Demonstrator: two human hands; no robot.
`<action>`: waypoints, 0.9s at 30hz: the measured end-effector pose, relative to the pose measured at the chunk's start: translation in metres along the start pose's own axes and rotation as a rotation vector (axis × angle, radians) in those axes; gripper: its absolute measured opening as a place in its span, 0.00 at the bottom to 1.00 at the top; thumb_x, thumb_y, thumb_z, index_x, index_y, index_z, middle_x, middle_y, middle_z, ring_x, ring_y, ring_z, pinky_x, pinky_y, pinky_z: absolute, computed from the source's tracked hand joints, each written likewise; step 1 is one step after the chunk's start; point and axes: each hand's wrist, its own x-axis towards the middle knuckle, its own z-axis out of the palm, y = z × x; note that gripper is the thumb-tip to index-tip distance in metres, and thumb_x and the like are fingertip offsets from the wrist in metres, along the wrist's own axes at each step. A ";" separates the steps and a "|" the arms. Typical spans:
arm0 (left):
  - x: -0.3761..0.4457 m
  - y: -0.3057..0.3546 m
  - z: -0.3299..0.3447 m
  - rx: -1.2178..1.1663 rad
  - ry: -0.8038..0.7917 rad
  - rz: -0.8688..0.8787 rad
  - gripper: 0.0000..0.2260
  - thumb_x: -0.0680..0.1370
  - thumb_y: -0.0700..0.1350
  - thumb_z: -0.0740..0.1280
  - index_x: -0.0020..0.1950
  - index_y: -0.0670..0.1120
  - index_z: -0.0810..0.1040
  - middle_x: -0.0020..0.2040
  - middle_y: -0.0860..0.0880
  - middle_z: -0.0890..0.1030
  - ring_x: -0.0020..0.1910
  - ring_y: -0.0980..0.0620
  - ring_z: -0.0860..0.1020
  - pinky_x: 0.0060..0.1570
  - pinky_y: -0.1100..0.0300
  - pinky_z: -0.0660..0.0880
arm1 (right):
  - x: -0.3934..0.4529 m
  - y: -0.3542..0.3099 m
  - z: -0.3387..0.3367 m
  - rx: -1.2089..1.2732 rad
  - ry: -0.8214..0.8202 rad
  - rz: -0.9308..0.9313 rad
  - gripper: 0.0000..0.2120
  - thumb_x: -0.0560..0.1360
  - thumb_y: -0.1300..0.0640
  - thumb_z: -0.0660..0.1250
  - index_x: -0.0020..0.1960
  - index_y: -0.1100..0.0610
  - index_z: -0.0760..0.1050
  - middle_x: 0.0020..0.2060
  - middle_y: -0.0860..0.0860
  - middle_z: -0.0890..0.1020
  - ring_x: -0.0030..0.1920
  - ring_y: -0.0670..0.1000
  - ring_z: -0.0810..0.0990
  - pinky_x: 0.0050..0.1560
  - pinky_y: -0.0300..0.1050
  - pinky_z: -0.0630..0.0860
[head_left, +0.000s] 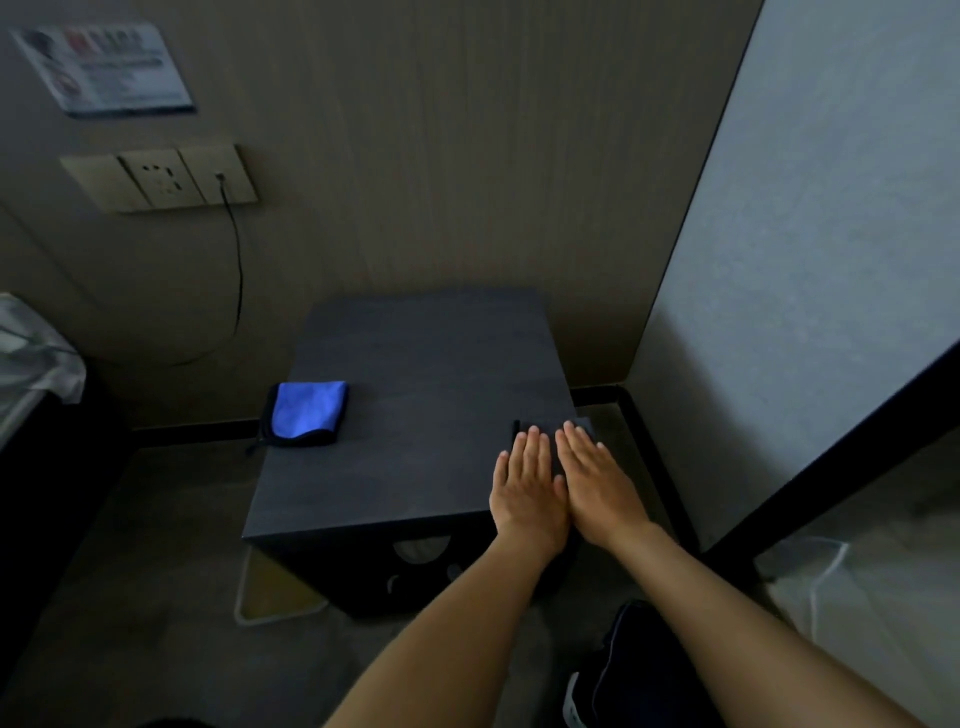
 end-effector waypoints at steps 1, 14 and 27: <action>-0.006 0.000 0.002 -0.003 -0.002 0.008 0.26 0.85 0.53 0.40 0.78 0.46 0.31 0.78 0.48 0.30 0.76 0.49 0.31 0.76 0.49 0.36 | -0.006 -0.001 0.001 0.002 0.002 0.001 0.28 0.85 0.52 0.48 0.80 0.57 0.39 0.80 0.53 0.41 0.79 0.50 0.39 0.79 0.48 0.42; -0.050 -0.063 0.014 -0.030 0.070 -0.018 0.25 0.85 0.52 0.41 0.79 0.48 0.34 0.79 0.51 0.34 0.77 0.52 0.33 0.77 0.51 0.39 | -0.024 -0.079 0.015 0.015 0.023 -0.007 0.28 0.85 0.52 0.48 0.80 0.58 0.41 0.80 0.54 0.43 0.80 0.51 0.41 0.78 0.48 0.39; -0.085 -0.215 0.004 -0.005 0.024 -0.165 0.26 0.85 0.53 0.40 0.79 0.48 0.34 0.79 0.52 0.34 0.77 0.54 0.33 0.78 0.51 0.40 | 0.016 -0.229 0.031 -0.092 -0.062 -0.198 0.29 0.85 0.50 0.46 0.80 0.61 0.42 0.80 0.56 0.44 0.80 0.53 0.42 0.79 0.50 0.41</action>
